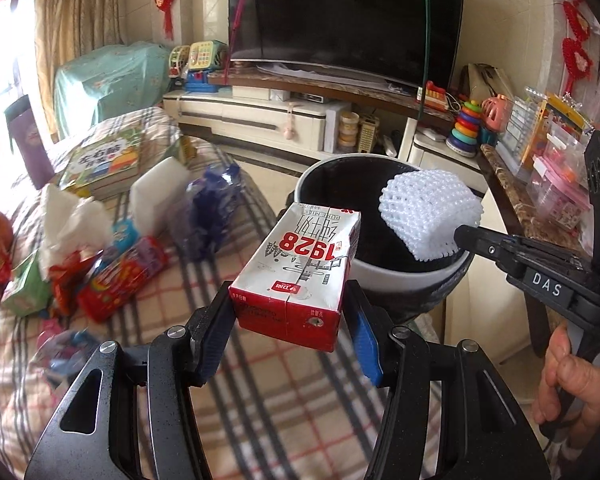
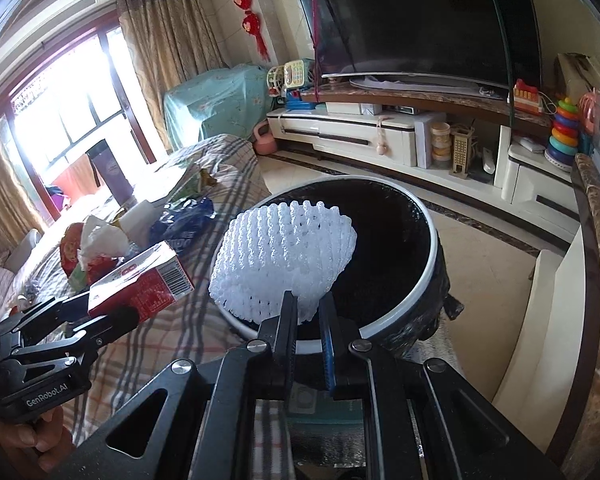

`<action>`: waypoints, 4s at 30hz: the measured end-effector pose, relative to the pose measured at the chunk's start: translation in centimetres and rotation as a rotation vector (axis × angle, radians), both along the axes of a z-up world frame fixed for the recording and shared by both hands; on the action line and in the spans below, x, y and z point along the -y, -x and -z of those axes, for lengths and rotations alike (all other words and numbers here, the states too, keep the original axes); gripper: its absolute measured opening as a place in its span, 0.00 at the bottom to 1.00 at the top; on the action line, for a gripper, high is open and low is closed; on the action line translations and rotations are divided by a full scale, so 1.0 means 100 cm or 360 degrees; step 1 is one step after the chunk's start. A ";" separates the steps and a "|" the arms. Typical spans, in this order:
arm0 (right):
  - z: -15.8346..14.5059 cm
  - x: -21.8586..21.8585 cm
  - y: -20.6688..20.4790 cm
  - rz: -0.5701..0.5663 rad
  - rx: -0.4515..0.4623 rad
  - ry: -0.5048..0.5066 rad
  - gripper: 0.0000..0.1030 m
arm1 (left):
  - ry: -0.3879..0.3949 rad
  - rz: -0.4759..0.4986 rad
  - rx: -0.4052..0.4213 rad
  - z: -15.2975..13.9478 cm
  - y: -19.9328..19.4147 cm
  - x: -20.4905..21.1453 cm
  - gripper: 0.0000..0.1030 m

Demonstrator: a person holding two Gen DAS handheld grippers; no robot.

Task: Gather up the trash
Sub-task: 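Carry the carton and foam net with both tools over the black bin, then open both tools to drop the carton and foam net into the bin, then grasp the pink hairbrush with the left tool while the right tool grasps crumpled paper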

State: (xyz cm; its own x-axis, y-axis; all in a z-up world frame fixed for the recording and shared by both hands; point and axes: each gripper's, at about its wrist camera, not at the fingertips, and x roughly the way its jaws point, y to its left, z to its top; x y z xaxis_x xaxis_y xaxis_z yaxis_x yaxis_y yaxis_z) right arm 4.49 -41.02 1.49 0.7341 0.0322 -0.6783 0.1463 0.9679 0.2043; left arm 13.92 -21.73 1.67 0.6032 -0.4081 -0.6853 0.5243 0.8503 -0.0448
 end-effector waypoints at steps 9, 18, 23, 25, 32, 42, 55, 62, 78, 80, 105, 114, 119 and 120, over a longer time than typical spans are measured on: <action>-0.001 0.014 -0.022 -0.0017 -0.0083 0.0054 0.10 | -0.0054 0.0045 -0.0048 -0.003 -0.026 0.029 0.52; 0.000 0.024 -0.034 -0.0018 -0.0123 0.0073 0.11 | -0.0096 0.0100 -0.0077 -0.005 -0.041 0.055 0.52; 0.000 0.030 -0.040 -0.0014 -0.0132 0.0069 0.15 | -0.0115 0.0131 -0.0090 -0.005 -0.047 0.066 0.53; 0.001 0.033 -0.041 -0.0014 -0.0139 0.0053 0.16 | -0.0122 0.0131 -0.0099 -0.004 -0.049 0.069 0.54; -0.002 0.036 -0.036 0.0006 -0.0116 0.0026 0.40 | -0.0110 0.0109 -0.0114 0.001 -0.048 0.064 0.71; -0.010 0.022 -0.020 0.0016 -0.0041 -0.0028 0.61 | -0.0044 0.0020 -0.0152 0.008 -0.033 0.023 0.74; -0.003 -0.025 -0.004 -0.0070 -0.0001 -0.0114 0.69 | 0.0068 -0.0206 -0.0198 0.017 0.001 -0.066 0.77; 0.003 -0.058 -0.002 -0.0163 -0.0007 -0.0133 0.70 | 0.0103 -0.0300 -0.0180 0.016 0.016 -0.100 0.77; 0.016 -0.111 -0.010 -0.0327 -0.0050 -0.0157 0.70 | 0.0081 -0.0525 -0.0166 0.027 0.031 -0.169 0.77; 0.017 -0.119 -0.012 -0.0353 -0.0055 -0.0161 0.70 | 0.0065 -0.0556 -0.0186 0.033 0.030 -0.178 0.77; 0.027 -0.197 -0.036 -0.0621 -0.0103 -0.0210 0.70 | -0.0088 -0.0602 -0.0217 0.058 -0.005 -0.223 0.33; 0.035 -0.239 -0.049 -0.0816 -0.0145 -0.0271 0.70 | -0.0006 -0.0693 -0.0241 0.059 0.009 -0.259 0.34; 0.042 -0.258 -0.063 -0.0833 -0.0160 -0.0230 0.63 | -0.0034 -0.0677 -0.0225 0.059 0.005 -0.254 0.45; 0.044 -0.259 -0.067 -0.0836 -0.0173 -0.0231 0.42 | -0.0043 -0.0674 -0.0221 0.059 0.005 -0.252 0.46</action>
State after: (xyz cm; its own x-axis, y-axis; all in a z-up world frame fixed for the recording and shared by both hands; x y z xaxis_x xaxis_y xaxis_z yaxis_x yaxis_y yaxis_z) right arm 11.14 -15.09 -2.91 0.5202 0.4739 -0.7105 -0.3208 0.8794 0.3517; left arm 13.39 3.48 -4.19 0.6146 -0.1259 -0.7788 0.1200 0.9906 -0.0654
